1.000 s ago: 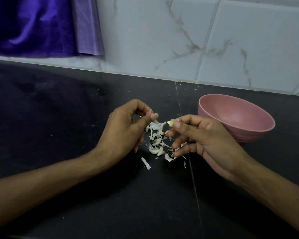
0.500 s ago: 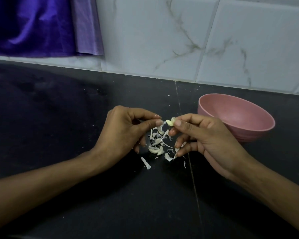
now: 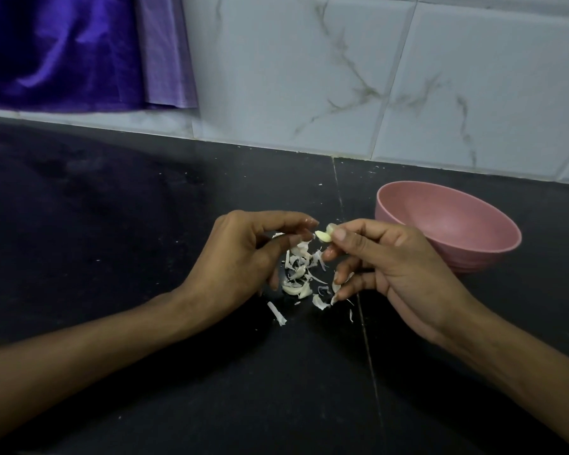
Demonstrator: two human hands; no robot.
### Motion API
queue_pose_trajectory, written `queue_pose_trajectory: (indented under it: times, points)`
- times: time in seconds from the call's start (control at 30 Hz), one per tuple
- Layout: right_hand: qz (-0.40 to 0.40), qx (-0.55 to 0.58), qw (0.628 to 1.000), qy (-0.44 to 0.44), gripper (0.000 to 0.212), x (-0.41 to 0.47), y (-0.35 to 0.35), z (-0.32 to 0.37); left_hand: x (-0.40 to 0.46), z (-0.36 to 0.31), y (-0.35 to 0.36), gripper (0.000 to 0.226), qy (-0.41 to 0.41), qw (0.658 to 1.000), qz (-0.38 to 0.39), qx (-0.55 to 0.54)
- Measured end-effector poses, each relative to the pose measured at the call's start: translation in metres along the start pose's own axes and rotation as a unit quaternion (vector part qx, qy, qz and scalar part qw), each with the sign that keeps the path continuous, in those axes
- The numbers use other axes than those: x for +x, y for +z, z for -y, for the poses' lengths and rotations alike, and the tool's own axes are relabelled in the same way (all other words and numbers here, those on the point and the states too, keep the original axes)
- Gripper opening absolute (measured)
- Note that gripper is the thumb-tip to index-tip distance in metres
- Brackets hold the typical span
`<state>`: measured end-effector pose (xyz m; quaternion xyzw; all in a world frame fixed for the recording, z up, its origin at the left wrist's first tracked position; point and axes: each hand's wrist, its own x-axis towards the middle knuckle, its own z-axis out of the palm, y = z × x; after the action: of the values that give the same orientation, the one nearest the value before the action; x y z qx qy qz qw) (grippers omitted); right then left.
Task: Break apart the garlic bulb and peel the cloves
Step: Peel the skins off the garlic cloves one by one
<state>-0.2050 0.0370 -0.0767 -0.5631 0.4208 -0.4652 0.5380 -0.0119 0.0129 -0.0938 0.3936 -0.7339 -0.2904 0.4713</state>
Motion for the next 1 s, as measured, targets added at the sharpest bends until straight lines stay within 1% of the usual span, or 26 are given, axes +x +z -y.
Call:
queue_pose_trajectory:
  times: [0.17,0.3,0.53,0.67,0.73,0.87,0.9,1.0]
  points:
    - [0.003,-0.009,1.0,-0.003,0.02,0.0009,-0.0007,-0.0023,-0.0039,-0.0065,0.0011,0.024,0.043,0.998,0.04,-0.006]
    - [0.001,-0.019,1.0,-0.002,0.016,0.0011,0.0013,-0.0045,-0.0042,-0.0067,-0.0005,0.027,0.034,0.999,0.024,0.003]
    - [-0.002,-0.042,0.999,-0.018,0.02,-0.0003,0.0019,-0.0039,-0.0048,-0.0099,0.0002,0.031,0.035,0.999,0.018,0.021]
    - [-0.021,-0.022,0.999,-0.021,0.019,0.0003,-0.0005,-0.005,-0.0037,-0.0086,-0.0006,0.023,0.026,1.0,-0.004,0.017]
    - [-0.026,-0.026,0.999,-0.03,0.017,0.0005,-0.0021,-0.0054,-0.0034,-0.0076,-0.001,0.022,0.023,1.0,-0.009,0.019]
    - [-0.003,-0.041,0.998,-0.053,0.033,0.0006,-0.0011,-0.0053,-0.0033,-0.0067,0.0,0.026,0.027,0.999,-0.006,0.021]
    - [0.004,-0.056,0.996,-0.063,0.034,0.0005,-0.0002,-0.0055,-0.0031,-0.0065,0.0002,0.025,0.027,0.999,-0.005,0.021]
    - [0.011,-0.096,0.991,-0.096,0.026,-0.0007,0.0023,-0.0071,-0.0027,-0.0038,0.0004,0.013,0.038,0.999,0.001,0.029]
